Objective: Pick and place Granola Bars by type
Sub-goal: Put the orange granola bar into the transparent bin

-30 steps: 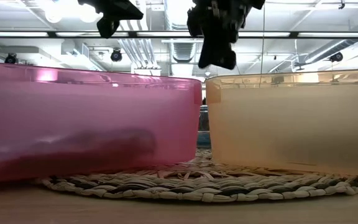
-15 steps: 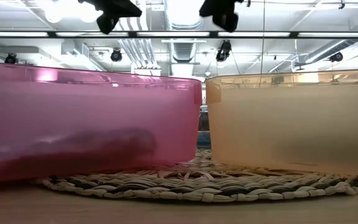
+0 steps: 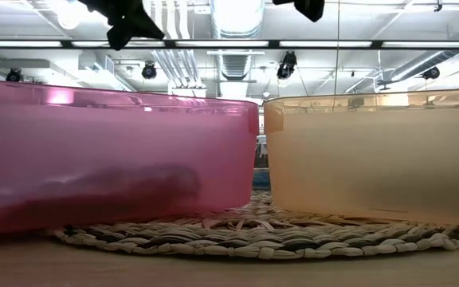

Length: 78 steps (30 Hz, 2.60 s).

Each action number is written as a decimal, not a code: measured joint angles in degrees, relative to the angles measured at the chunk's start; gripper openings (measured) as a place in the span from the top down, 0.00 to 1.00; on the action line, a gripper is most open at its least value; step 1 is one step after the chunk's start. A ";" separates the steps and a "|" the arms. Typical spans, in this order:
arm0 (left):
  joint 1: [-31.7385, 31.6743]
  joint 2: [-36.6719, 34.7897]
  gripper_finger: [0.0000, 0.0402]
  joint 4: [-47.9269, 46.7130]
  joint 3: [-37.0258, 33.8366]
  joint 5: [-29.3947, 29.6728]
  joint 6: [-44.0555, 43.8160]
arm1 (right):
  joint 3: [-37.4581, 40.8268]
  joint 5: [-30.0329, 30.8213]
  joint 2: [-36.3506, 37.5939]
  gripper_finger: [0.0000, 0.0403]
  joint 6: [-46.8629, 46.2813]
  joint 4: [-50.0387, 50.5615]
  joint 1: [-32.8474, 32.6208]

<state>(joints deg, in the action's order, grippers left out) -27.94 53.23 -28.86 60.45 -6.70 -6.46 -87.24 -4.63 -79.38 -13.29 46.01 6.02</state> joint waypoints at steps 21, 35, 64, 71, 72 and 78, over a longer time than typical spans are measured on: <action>-16.25 9.06 0.49 -22.64 8.02 0.61 13.76 | 0.15 1.86 0.80 0.97 0.21 4.38 0.04; -21.99 29.71 0.48 -30.68 17.53 4.77 43.37 | 0.15 1.84 0.80 0.97 -0.04 4.57 0.02; -26.69 50.12 0.48 -27.57 13.21 13.66 54.46 | 3.44 1.69 0.77 0.97 0.20 4.82 0.00; -27.02 50.17 0.48 -26.93 12.28 13.66 56.02 | 3.89 1.66 0.77 0.97 0.07 4.72 0.04; -27.02 50.25 0.48 -26.78 12.08 13.47 56.12 | 3.89 1.66 0.78 0.97 0.01 4.69 0.04; -26.99 50.28 0.48 -24.18 10.21 12.73 56.06 | 3.89 1.67 0.78 0.97 0.01 4.61 0.04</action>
<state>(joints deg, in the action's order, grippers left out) -54.94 103.50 -53.04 70.66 6.02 49.60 -83.35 -2.96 -78.61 -13.28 50.62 6.06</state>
